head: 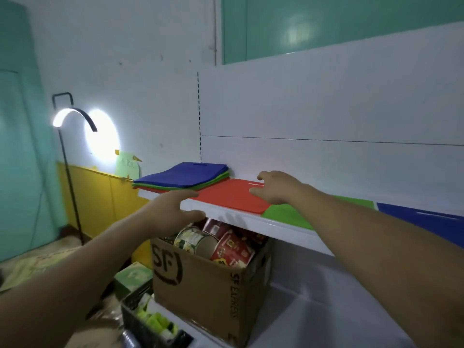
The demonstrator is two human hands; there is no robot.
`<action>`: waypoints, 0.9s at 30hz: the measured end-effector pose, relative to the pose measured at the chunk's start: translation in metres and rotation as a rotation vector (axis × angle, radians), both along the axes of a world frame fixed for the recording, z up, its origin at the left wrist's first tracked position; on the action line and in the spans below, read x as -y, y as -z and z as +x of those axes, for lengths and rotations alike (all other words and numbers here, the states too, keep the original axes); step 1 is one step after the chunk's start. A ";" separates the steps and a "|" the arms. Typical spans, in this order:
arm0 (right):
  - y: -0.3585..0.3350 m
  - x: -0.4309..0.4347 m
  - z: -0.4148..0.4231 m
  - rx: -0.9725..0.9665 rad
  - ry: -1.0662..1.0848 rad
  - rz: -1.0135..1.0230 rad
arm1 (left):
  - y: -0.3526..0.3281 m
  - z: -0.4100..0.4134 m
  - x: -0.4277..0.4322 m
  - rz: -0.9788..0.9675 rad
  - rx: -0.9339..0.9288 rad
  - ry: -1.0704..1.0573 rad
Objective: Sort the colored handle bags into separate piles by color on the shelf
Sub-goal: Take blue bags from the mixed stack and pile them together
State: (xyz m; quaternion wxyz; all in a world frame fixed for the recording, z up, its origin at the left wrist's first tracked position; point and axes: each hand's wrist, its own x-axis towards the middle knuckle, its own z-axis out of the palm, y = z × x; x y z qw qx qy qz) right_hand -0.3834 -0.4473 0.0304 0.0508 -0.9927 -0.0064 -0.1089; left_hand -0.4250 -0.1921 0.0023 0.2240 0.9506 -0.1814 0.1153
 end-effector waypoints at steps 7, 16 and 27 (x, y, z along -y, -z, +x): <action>0.006 -0.053 0.076 -0.010 -0.090 -0.007 | 0.005 0.053 -0.045 -0.059 -0.014 -0.055; 0.004 -0.075 0.205 -0.007 -0.104 0.025 | -0.003 0.163 -0.071 -0.037 -0.007 -0.127; 0.009 -0.094 0.291 -0.051 -0.057 -0.025 | -0.001 0.275 -0.103 -0.090 -0.043 -0.105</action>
